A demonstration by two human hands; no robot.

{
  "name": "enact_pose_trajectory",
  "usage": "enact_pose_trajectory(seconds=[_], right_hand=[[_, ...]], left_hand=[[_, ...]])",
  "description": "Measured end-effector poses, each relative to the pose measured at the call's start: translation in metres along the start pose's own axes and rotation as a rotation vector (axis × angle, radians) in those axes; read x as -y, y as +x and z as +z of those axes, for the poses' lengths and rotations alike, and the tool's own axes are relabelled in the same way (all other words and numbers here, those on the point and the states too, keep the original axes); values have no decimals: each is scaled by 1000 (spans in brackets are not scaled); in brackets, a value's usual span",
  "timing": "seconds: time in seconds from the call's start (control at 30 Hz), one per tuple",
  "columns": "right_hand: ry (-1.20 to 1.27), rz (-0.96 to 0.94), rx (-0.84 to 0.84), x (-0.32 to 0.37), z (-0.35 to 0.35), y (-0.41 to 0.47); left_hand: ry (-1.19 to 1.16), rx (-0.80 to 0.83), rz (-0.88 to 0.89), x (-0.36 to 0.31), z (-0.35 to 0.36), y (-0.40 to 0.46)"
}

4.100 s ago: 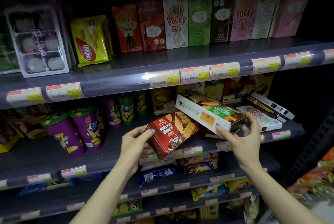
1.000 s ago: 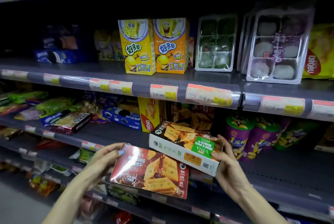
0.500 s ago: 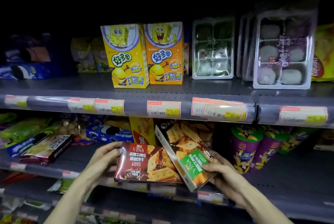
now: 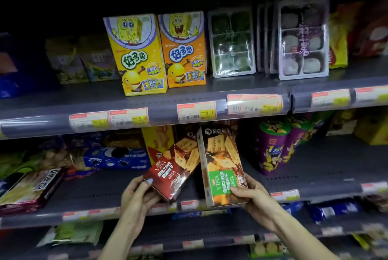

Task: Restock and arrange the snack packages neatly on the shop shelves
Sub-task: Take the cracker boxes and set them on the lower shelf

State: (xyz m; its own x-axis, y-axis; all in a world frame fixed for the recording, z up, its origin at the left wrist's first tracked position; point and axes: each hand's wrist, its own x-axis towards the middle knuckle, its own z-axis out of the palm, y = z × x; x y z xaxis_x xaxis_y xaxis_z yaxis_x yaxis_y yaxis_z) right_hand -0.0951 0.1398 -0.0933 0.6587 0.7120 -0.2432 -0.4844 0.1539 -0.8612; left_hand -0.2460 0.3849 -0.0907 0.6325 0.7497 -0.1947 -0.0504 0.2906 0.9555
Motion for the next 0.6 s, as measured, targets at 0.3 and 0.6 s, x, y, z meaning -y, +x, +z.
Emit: enact_pose_trajectory(seconds=[0.3, 0.6], right_hand=[[18, 73, -58, 3, 4, 7], [-8, 100, -128, 8, -6, 9]], left_hand=[[16, 175, -136, 17, 31, 3], [429, 297, -278, -11, 36, 25]])
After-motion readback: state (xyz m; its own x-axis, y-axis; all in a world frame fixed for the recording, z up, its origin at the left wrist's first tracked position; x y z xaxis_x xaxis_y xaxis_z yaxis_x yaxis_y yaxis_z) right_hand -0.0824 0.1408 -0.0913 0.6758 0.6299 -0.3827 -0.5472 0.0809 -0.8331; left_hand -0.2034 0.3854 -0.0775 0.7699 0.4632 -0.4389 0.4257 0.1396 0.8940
